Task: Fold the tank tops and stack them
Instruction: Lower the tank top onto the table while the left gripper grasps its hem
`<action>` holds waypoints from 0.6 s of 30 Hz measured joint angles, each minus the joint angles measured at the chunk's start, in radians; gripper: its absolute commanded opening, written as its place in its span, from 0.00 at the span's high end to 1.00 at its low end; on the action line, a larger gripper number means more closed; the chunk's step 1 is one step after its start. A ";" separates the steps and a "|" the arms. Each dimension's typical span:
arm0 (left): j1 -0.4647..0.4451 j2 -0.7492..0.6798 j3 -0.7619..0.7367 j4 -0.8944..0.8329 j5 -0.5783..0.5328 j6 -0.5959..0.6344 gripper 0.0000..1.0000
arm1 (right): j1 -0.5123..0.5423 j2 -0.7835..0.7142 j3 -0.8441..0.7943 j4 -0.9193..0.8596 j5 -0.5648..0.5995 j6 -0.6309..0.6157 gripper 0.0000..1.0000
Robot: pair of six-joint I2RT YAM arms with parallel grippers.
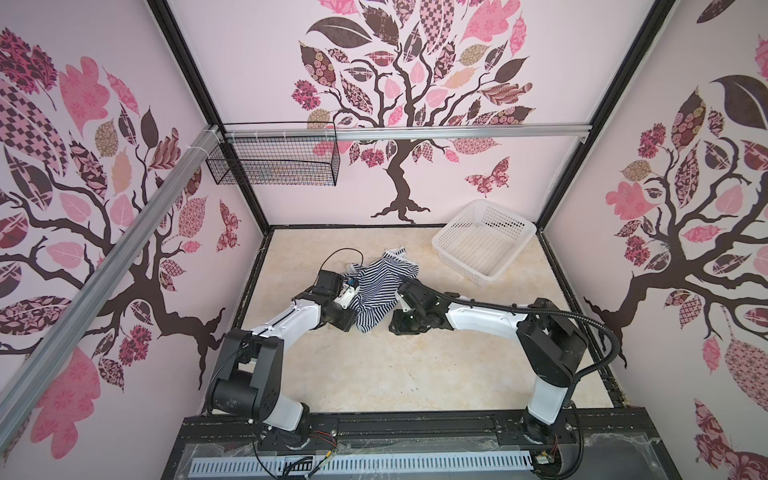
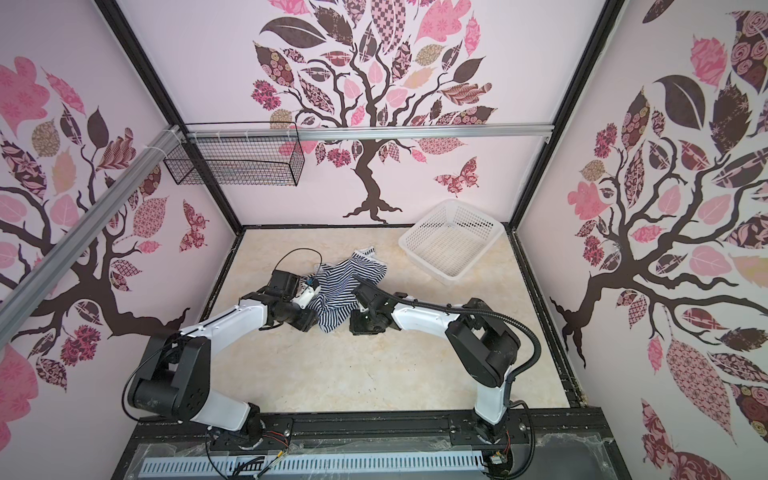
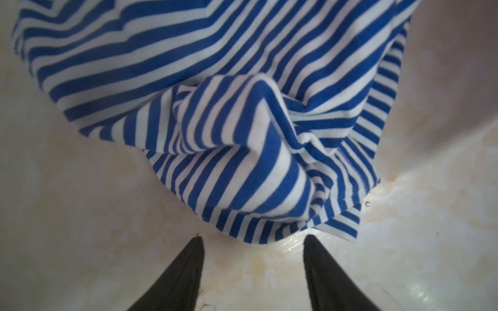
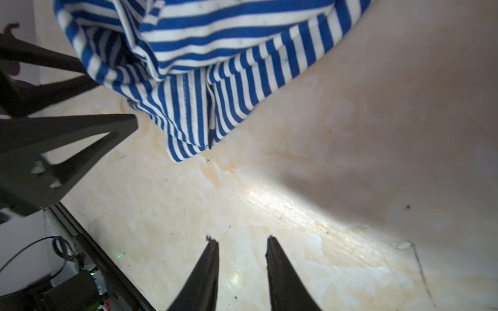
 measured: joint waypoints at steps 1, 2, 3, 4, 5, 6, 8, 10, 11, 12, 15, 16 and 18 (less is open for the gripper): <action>0.000 0.018 0.012 -0.003 -0.005 0.001 0.60 | 0.000 0.000 0.000 0.008 -0.002 0.006 0.71; 0.000 0.039 0.028 -0.004 -0.008 0.002 0.58 | 0.000 0.000 -0.001 0.015 -0.003 0.011 0.71; 0.000 0.056 0.043 -0.004 -0.010 0.002 0.57 | 0.000 0.000 -0.003 0.021 -0.005 0.014 0.71; 0.000 0.069 0.053 -0.003 -0.013 0.002 0.57 | 0.000 0.000 -0.004 0.028 -0.007 0.019 0.71; 0.000 0.075 0.059 -0.003 -0.013 -0.001 0.59 | 0.000 0.000 -0.005 0.034 -0.010 0.022 0.71; 0.000 0.076 0.059 -0.002 -0.014 -0.005 0.68 | 0.000 0.000 -0.008 0.039 -0.011 0.027 0.70; 0.000 0.076 0.059 -0.005 -0.016 -0.010 0.90 | 0.000 0.000 -0.008 0.045 -0.014 0.035 0.69; 0.000 0.074 0.059 -0.007 -0.023 -0.004 1.00 | 0.000 0.000 -0.008 0.050 -0.018 0.040 0.69; 0.000 0.071 0.059 -0.010 -0.026 -0.003 1.00 | 0.000 0.000 -0.007 0.051 -0.019 0.042 0.69; 0.000 0.062 0.059 -0.016 -0.033 -0.001 1.00 | 0.000 0.000 -0.006 0.052 -0.019 0.046 0.69; 0.000 0.006 0.059 -0.045 -0.059 0.007 1.00 | 0.000 0.012 0.018 0.052 -0.020 0.050 0.65; 0.001 -0.026 0.059 -0.054 -0.069 0.011 1.00 | 0.000 0.018 0.030 0.052 -0.022 0.052 0.64; 0.003 -0.098 0.059 -0.065 -0.089 0.020 1.00 | 0.000 0.039 0.065 0.057 -0.033 0.056 0.57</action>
